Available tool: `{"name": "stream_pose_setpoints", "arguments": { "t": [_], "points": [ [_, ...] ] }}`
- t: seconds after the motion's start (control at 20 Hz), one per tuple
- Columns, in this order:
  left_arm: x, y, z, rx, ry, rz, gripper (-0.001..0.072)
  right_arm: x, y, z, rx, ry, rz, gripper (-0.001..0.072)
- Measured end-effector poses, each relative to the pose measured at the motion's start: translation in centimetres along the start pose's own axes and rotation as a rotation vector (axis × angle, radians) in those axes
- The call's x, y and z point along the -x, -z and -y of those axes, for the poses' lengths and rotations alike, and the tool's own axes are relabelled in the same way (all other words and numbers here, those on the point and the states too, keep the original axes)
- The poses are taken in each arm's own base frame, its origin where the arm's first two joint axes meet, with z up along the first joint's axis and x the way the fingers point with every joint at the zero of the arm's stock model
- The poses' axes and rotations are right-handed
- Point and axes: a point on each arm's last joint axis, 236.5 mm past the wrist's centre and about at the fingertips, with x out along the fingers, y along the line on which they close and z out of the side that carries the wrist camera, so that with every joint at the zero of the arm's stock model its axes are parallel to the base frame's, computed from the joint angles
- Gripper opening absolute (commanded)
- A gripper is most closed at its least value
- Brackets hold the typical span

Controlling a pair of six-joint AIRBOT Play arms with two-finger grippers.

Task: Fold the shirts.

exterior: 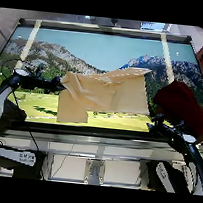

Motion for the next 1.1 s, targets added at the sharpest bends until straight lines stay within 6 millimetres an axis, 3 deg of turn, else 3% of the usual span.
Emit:
{"name": "stream_pose_setpoints", "arguments": {
  "t": [0.25,0.6,0.9,1.0,1.1],
  "points": [
    [0.1,-0.3,0.6,0.001,0.018,0.007,0.0015,-1.6,-1.5,-0.7,-0.058,-0.085,0.031,0.0441],
    [0.2,-0.3,0.8,0.004,0.026,0.008,0.0015,-2.2,-3.4,-2.5,-0.045,-0.153,0.09,0.0393],
    [0.2,0.2,1.0,-0.005,0.035,-0.012,0.0015,-4.3,-2.1,-4.5,0.045,-0.125,0.029,0.0388],
    [0.2,0.4,1.1,-0.01,0.04,-0.023,0.0015,-4.4,-1.8,-5.2,0.082,-0.136,0.008,0.0387],
    [0.2,0.6,1.1,-0.014,0.042,-0.03,0.0015,-3.6,-2.6,-7.3,0.138,-0.194,0.006,0.0373]
  ]
}}
